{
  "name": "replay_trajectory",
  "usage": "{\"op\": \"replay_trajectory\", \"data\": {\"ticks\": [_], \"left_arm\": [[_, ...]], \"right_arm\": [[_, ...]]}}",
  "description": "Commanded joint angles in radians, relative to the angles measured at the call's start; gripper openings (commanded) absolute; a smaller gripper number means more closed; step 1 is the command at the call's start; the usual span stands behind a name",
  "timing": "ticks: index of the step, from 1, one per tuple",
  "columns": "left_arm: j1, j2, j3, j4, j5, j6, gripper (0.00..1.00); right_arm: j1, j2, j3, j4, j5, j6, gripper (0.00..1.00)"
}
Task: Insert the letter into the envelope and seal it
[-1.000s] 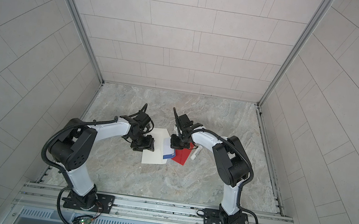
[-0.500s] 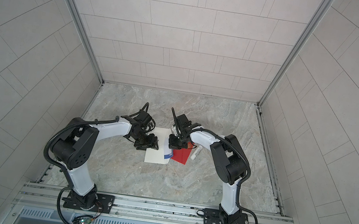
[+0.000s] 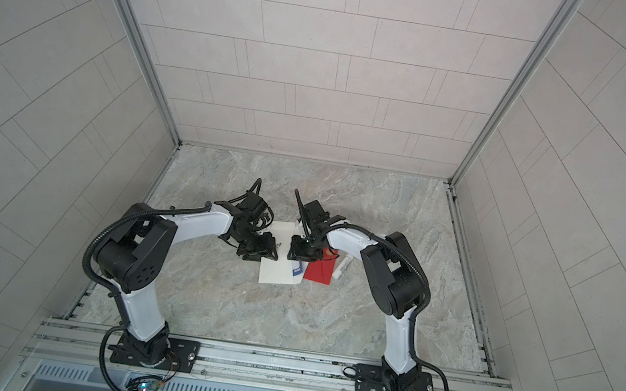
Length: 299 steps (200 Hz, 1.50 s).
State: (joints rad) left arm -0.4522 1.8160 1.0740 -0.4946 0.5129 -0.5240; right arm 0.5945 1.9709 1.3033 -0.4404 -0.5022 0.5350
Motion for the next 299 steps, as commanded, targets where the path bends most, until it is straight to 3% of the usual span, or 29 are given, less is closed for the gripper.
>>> {"op": "replay_trajectory", "data": {"ticks": [1, 44, 71, 75, 111, 194, 239, 299], "left_arm": [[-0.006, 0.02, 0.015, -0.016, -0.024, 0.009, 0.41], [-0.006, 0.039, 0.027, -0.024, -0.024, 0.012, 0.14], [-0.006, 0.048, 0.033, -0.023, -0.028, 0.013, 0.07], [-0.008, 0.048, 0.035, -0.022, -0.028, 0.013, 0.07], [-0.013, 0.039, 0.043, -0.021, -0.013, 0.023, 0.08], [-0.023, -0.019, 0.041, 0.07, 0.04, 0.01, 0.35], [-0.048, 0.086, 0.084, 0.057, -0.045, -0.003, 0.35], [-0.09, 0.238, 0.25, -0.17, -0.298, 0.005, 0.27]], "right_arm": [[0.004, -0.056, 0.016, -0.065, 0.1, -0.006, 0.5], [0.006, -0.073, 0.023, -0.103, 0.147, -0.009, 0.65], [0.005, -0.07, 0.03, -0.129, 0.18, -0.015, 0.69], [0.006, -0.069, 0.031, -0.13, 0.181, -0.015, 0.73], [0.01, -0.063, 0.04, -0.155, 0.205, -0.016, 0.76], [0.012, -0.094, 0.062, -0.161, 0.178, -0.036, 0.78], [-0.004, -0.112, 0.04, -0.136, 0.119, -0.019, 0.78], [-0.016, -0.148, -0.005, -0.111, 0.105, 0.005, 0.78]]}}
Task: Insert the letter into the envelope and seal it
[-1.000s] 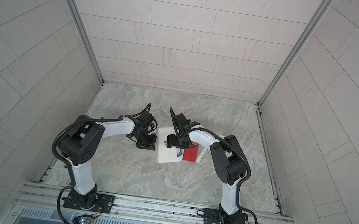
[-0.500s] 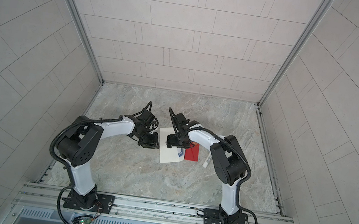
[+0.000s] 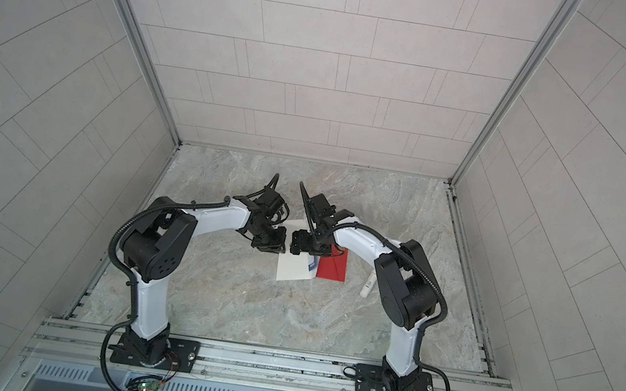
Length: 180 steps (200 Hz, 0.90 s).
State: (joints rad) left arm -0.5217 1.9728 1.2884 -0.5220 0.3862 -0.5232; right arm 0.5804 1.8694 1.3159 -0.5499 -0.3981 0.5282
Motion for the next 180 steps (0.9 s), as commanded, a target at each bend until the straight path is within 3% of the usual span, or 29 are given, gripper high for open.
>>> {"op": "replay_trajectory", "data": {"ticks": [1, 32, 74, 180], "left_arm": [[-0.022, 0.084, 0.038, -0.147, -0.176, 0.005, 0.27], [-0.05, 0.146, 0.093, -0.231, -0.273, 0.021, 0.26], [-0.056, 0.169, 0.104, -0.242, -0.269, 0.036, 0.26], [-0.056, 0.14, 0.105, -0.187, -0.052, 0.074, 0.31]], "right_arm": [[-0.002, -0.047, -0.019, -0.002, 0.002, 0.013, 0.78], [-0.001, -0.056, -0.017, -0.049, 0.075, 0.014, 0.78], [-0.002, -0.048, -0.012, -0.109, 0.175, 0.015, 0.78], [-0.011, 0.044, -0.008, -0.096, 0.105, 0.032, 0.77]]}}
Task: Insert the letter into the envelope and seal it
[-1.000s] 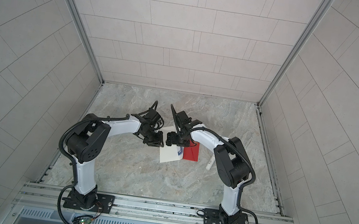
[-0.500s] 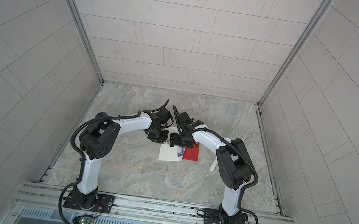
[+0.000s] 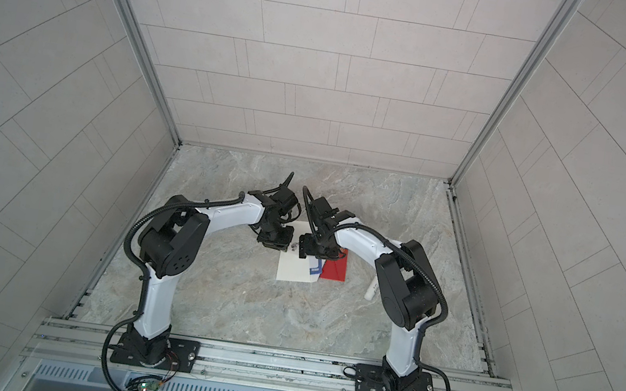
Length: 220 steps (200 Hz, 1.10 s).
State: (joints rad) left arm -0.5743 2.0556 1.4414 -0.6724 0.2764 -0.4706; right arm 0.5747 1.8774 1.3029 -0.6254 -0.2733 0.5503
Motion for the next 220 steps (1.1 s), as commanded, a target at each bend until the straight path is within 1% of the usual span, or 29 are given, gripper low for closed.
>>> {"op": "replay_trajectory", "data": {"ticks": [1, 41, 58, 83, 117, 129, 137, 147, 166, 191, 205, 220], "left_arm": [[-0.003, 0.057, -0.047, -0.036, 0.059, 0.022, 0.31], [-0.002, 0.047, -0.047, -0.014, 0.195, 0.028, 0.32], [-0.003, 0.047, -0.049, -0.002, 0.231, 0.023, 0.35], [-0.003, 0.052, -0.048, 0.003, 0.24, 0.02, 0.35], [-0.002, 0.057, -0.041, 0.008, 0.238, 0.017, 0.39], [-0.002, 0.056, -0.036, 0.009, 0.232, 0.017, 0.4], [-0.002, 0.054, -0.035, 0.005, 0.221, 0.016, 0.4], [-0.002, 0.051, -0.032, -0.002, 0.197, 0.019, 0.4], [-0.002, 0.05, -0.019, -0.025, 0.141, 0.034, 0.4], [-0.002, 0.062, 0.025, -0.082, 0.087, 0.083, 0.39], [-0.002, 0.064, 0.056, -0.115, 0.061, 0.116, 0.39], [-0.002, 0.053, 0.084, -0.13, 0.038, 0.137, 0.4]], "right_arm": [[-0.005, 0.037, 0.006, -0.02, -0.021, 0.01, 0.77], [-0.005, 0.063, 0.019, -0.012, -0.085, -0.004, 0.77], [-0.007, 0.072, 0.019, 0.004, -0.124, -0.005, 0.77], [-0.008, 0.077, 0.012, 0.044, -0.194, -0.007, 0.76], [-0.01, 0.086, 0.007, 0.091, -0.308, -0.006, 0.76], [-0.012, 0.085, 0.008, 0.092, -0.317, -0.005, 0.75], [-0.013, 0.077, 0.011, 0.08, -0.299, -0.009, 0.75], [-0.013, 0.057, 0.018, 0.053, -0.245, -0.011, 0.75], [-0.013, -0.022, 0.009, 0.027, -0.103, -0.004, 0.75], [-0.03, -0.146, -0.016, -0.024, 0.093, 0.031, 0.76], [-0.066, -0.204, -0.043, -0.074, 0.192, 0.071, 0.77], [-0.14, -0.266, -0.094, -0.116, 0.254, 0.127, 0.77]]}}
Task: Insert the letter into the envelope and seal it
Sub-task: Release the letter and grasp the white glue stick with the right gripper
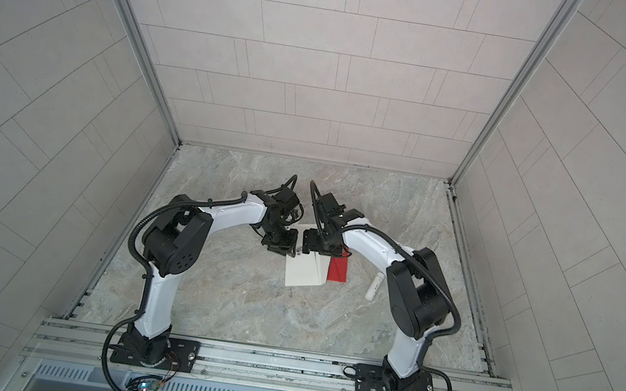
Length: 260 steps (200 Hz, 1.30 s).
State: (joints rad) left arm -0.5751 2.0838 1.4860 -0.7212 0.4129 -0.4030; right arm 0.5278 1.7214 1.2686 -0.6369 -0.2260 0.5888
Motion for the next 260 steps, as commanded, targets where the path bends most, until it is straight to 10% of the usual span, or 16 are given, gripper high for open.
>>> {"op": "replay_trajectory", "data": {"ticks": [1, 57, 165, 260], "left_arm": [[-0.002, 0.024, 0.04, -0.081, -0.098, 0.071, 0.4], [-0.021, -0.117, 0.086, -0.032, -0.099, 0.091, 0.46], [-0.131, -0.101, 0.122, -0.007, -0.077, 0.122, 0.51], [-0.187, -0.094, 0.157, -0.034, -0.025, 0.206, 0.52]], "right_arm": [[-0.099, -0.113, -0.067, -0.107, 0.208, 0.091, 0.77], [-0.407, -0.212, -0.305, -0.13, 0.2, 0.117, 0.76], [-0.433, -0.182, -0.384, -0.056, 0.095, 0.062, 0.7], [-0.434, -0.112, -0.374, 0.007, 0.068, 0.072, 0.29]]}}
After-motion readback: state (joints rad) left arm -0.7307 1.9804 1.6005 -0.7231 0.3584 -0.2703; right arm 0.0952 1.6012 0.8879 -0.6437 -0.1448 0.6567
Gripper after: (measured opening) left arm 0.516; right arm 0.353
